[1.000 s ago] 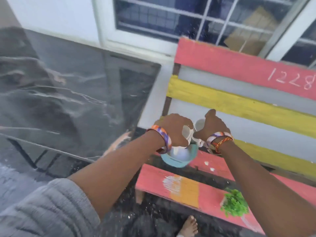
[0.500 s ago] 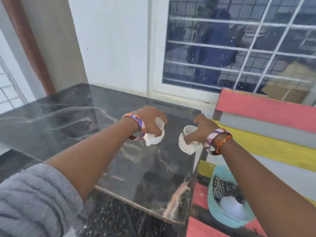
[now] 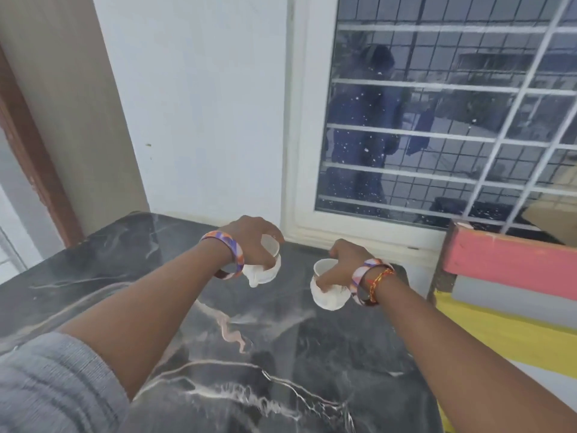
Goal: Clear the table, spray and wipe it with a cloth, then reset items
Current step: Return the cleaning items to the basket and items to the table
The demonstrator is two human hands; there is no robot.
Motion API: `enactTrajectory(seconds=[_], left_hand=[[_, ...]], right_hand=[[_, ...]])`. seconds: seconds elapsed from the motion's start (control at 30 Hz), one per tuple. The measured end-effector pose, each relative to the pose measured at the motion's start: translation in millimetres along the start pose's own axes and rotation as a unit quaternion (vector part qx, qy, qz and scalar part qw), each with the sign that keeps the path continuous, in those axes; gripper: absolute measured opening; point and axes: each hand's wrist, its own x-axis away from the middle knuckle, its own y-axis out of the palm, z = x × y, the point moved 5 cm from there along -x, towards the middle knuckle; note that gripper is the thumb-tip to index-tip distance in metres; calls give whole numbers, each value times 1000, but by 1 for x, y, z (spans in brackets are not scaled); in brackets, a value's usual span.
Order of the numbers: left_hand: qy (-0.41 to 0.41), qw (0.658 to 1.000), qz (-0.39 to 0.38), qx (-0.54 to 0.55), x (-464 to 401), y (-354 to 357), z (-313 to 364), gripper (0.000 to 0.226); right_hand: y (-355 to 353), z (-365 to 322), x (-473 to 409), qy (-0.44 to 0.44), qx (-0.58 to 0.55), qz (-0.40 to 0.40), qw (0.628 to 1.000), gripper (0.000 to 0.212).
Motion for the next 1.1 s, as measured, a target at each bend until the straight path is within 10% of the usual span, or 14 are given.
enactTrajectory(seconds=[0.77,1.1], left_hand=[[-40,999,17,21,-158,-112,-389,47],[-42,999,14,8,-213,-111,-463,47]], right_hand=[[189,-274,-252,66,-136,-21,988,67],[248,-326,-338,97,10,47,994,24]])
